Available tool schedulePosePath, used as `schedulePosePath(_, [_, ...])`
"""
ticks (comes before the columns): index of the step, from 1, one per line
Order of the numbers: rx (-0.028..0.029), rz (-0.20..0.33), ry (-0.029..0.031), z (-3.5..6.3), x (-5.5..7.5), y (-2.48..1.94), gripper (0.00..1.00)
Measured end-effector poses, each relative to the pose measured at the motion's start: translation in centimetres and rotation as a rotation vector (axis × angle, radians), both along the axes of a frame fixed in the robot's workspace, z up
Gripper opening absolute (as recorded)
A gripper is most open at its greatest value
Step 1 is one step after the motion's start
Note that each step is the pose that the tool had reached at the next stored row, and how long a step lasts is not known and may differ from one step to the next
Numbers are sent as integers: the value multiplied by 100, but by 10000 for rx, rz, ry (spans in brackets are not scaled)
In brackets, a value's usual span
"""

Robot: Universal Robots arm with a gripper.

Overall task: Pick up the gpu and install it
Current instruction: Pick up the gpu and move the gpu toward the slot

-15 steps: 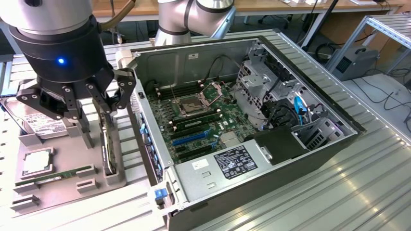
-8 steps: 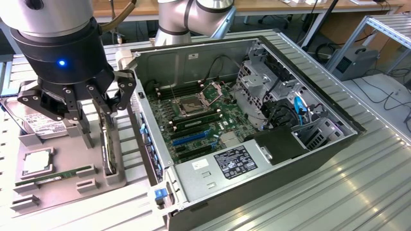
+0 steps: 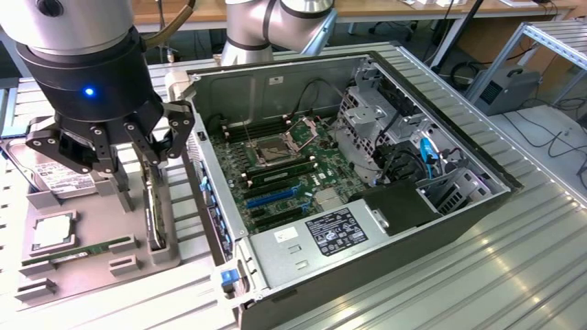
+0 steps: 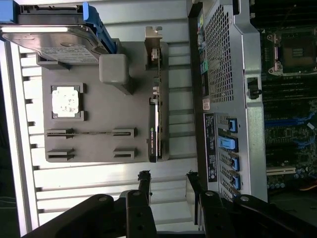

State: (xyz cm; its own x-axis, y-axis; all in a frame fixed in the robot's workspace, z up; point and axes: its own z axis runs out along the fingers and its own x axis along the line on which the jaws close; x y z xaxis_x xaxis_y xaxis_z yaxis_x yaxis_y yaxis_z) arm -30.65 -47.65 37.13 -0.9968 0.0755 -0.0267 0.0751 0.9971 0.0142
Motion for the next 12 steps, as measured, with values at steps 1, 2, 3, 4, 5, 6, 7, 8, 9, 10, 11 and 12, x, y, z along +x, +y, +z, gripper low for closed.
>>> schedulePosePath(1, [0,0,0,-2,0,0,42])
schedulePosePath(2, [0,0,0,-4,0,0,42])
schedulePosePath(3, [0,0,0,-6,0,0,42])
schedulePosePath(4, [0,0,0,-8,0,0,42])
schedulePosePath(5, [0,0,-1,-10,0,0,42])
schedulePosePath(6, [0,0,0,-12,0,0,42])
schedulePosePath(7, [0,0,0,-14,0,0,42])
schedulePosePath(8, [0,0,0,-16,0,0,42])
schedulePosePath(9, [0,0,0,-18,0,0,42])
schedulePosePath(10, [0,0,0,-19,0,-1,42])
schedulePosePath(11, [0,0,0,-26,0,-1,42])
schedulePosePath(12, [-1,0,0,-33,0,-1,42])
